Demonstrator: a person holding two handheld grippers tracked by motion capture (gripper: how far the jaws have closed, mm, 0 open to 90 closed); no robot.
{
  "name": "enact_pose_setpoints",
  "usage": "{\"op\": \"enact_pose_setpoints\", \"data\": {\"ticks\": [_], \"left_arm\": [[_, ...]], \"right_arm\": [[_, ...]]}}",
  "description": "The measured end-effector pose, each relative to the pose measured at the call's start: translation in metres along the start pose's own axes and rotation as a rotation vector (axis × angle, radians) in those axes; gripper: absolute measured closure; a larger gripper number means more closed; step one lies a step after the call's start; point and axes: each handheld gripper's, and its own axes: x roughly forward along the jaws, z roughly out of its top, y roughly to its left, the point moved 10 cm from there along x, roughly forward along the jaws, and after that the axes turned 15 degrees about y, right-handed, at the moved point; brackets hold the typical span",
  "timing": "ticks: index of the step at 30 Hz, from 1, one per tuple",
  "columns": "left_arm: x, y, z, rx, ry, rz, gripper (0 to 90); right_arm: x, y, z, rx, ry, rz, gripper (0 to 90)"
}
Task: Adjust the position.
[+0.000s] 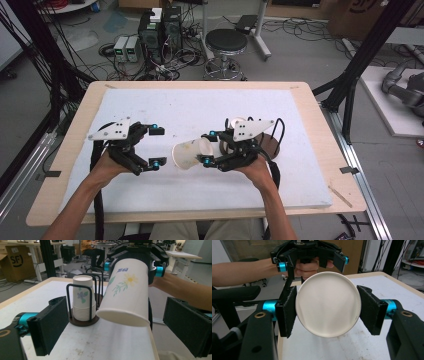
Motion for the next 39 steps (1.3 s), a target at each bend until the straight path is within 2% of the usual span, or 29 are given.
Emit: {"op": "enact_pose_setpoints", "data": {"ticks": [8, 18, 31, 39], "left_arm": [[0.021, -0.009, 0.012, 0.027, 0.0, -0.066, 6.4], [0.042, -0.014, 0.022, 0.049, 0.006, -0.108, 6.4], [0.054, -0.014, 0.019, 0.057, 0.028, -0.145, 6.5], [0.063, -0.015, 0.011, 0.047, 0.052, -0.159, 6.5]], "right_arm": [[0.003, 0.002, 0.001, -0.007, 0.004, 0.011, 37.2], [0.004, 0.003, 0.001, -0.01, 0.002, 0.019, 37.2], [0.003, 0.004, 0.002, -0.008, -0.004, 0.024, 37.2], [0.003, 0.004, 0.003, -0.012, -0.007, 0.024, 37.3]]}}
